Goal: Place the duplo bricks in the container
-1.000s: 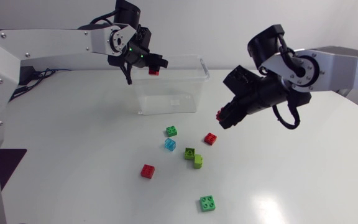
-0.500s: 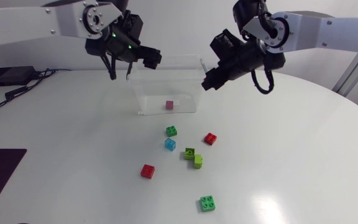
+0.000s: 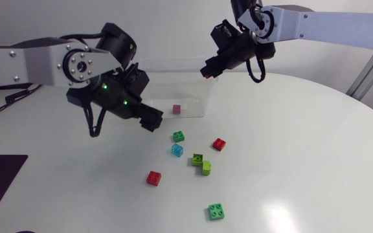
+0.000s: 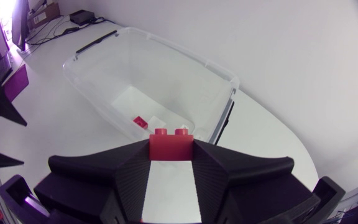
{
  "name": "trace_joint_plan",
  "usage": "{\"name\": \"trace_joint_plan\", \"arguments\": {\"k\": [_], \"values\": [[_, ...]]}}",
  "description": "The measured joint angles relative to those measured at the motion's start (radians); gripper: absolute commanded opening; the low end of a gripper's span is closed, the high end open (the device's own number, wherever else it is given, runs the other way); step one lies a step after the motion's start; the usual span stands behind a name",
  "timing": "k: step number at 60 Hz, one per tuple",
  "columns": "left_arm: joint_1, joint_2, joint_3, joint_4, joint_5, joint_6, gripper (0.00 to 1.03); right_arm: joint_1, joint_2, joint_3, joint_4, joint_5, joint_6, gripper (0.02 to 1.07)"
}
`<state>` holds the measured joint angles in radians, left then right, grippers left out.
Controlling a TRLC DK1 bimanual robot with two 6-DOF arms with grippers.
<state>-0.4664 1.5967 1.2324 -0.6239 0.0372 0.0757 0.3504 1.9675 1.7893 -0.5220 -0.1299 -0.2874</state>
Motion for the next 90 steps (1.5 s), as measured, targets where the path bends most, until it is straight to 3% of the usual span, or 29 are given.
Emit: {"name": "trace_joint_plan", "arguments": {"k": [12,20,40,68,72,76,80,90], "values": [[-0.01,-0.042,-0.132,0.001,0.019,0.004,0.87,0.002,0.098,0.155,-0.052,0.0,0.0,0.34],[-0.061,-0.048,-0.196,0.001,0.02,0.004,0.87,0.004,0.194,0.277,-0.108,0.009,0.005,1.04],[-0.106,-0.019,-0.225,0.005,0.03,-0.001,0.82,0.021,0.159,0.234,-0.132,0.048,0.019,1.03],[-0.124,0.207,-0.182,-0.037,0.038,-0.044,0.82,0.035,-0.378,-0.415,-0.085,0.05,0.061,1.02],[-0.124,0.222,-0.166,-0.036,0.042,-0.05,0.73,0.055,-0.43,-0.502,-0.081,0.05,0.061,1.02],[-0.122,0.24,-0.153,-0.036,0.046,-0.051,0.56,0.078,-0.475,-0.585,-0.08,0.05,0.061,1.02],[-0.118,0.257,-0.146,-0.036,0.061,-0.054,0.33,0.096,-0.513,-0.657,-0.08,0.05,0.061,1.02],[-0.109,0.277,-0.143,-0.036,0.079,-0.058,0.25,0.132,-0.576,-0.784,-0.081,0.05,0.066,1.02]]}}
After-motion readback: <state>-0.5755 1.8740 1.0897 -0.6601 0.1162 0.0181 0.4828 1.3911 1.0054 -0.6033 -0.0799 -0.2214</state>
